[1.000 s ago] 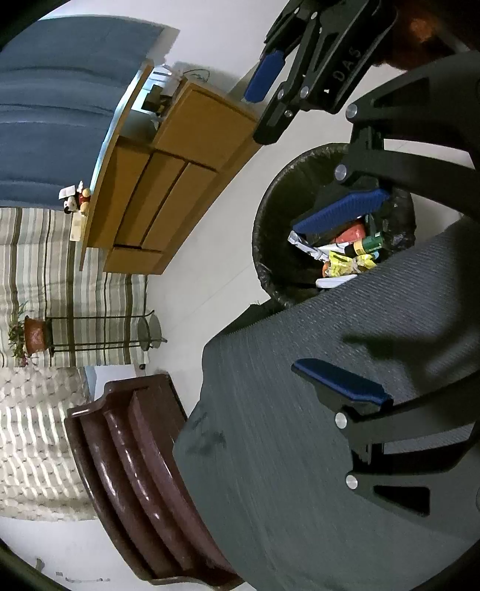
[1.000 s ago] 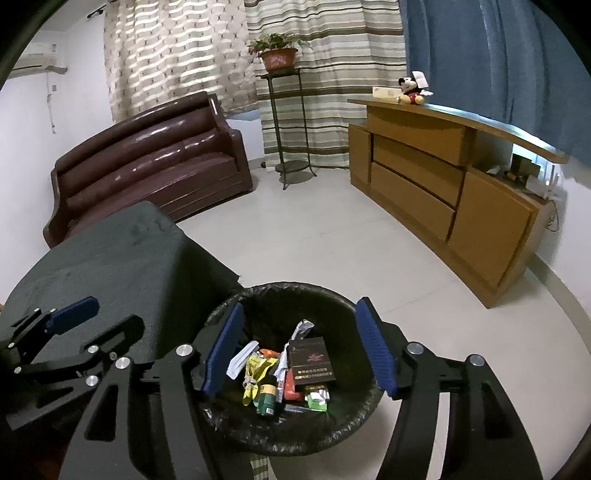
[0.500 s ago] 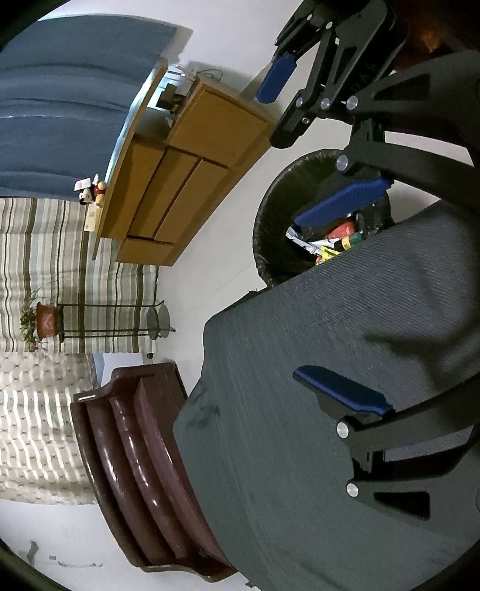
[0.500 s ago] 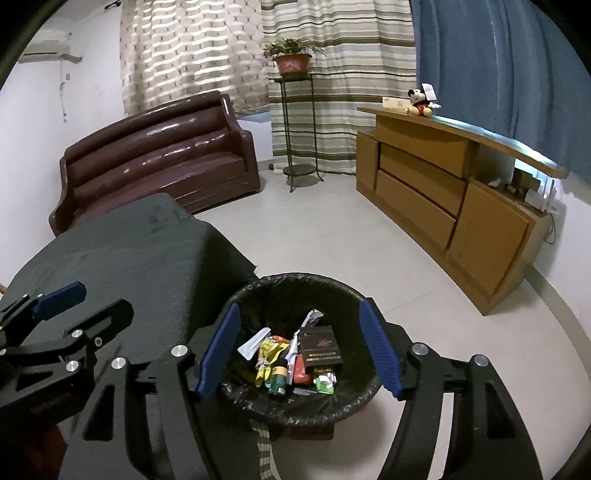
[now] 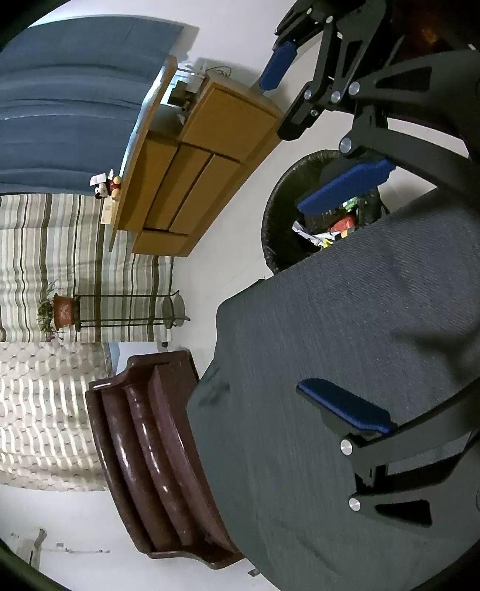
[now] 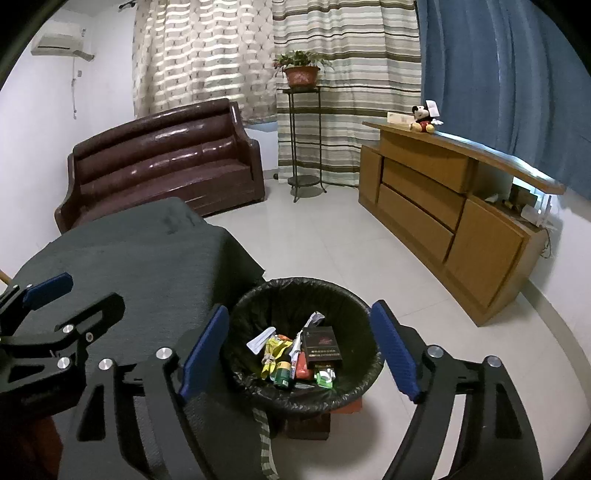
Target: Collect trash
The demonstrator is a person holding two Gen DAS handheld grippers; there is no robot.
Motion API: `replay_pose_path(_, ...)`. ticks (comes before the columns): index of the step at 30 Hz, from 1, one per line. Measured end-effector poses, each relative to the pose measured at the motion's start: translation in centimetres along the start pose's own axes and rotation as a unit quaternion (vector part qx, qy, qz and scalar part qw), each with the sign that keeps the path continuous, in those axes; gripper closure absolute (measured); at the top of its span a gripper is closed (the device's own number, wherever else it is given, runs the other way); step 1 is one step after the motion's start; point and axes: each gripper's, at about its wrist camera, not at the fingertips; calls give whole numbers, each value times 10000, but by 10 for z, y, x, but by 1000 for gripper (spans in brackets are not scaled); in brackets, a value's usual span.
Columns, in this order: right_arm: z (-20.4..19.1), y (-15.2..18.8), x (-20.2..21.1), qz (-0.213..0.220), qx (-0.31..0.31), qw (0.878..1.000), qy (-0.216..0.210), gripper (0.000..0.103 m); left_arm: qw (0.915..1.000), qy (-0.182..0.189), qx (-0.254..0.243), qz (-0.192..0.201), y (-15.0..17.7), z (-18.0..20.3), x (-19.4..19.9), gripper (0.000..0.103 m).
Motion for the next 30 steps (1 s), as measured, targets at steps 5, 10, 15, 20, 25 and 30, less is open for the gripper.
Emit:
replay_pose_path(5, 0, 3, 6, 99, -28, 9999, 44, 23, 10000, -25, 32, 54, 3, -3, 8, 13)
replay_pose_path(10, 1, 2, 12, 190, -97, 9998, 38, 23, 9999, -22, 49, 131, 4, -5, 13, 13)
replay_pose_path(15, 0, 3, 14, 232, -85, 9997, 34, 22, 9998, -19, 71, 175, 5, -7, 17, 13)
replay_pose_path(20, 0, 3, 14, 232, -88, 9997, 34, 22, 9998, -18, 66, 181, 5, -8, 18, 13)
replay_pose_path(25, -1, 2, 15, 245, -92, 9996, 38, 22, 9998, -14, 72, 180, 6, -8, 18, 13)
replay_pose_path(30, -1, 3, 15, 244, -87, 9997, 37, 22, 9998, -18, 68, 176, 6, -7, 17, 13)
Point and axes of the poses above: each gripper's, at about its wrist camera, not at the fingertips, and x roughly against the way its jaws point, z to its right, y to its underside, and after that the axes turned 11 degrees about -z, right-handed
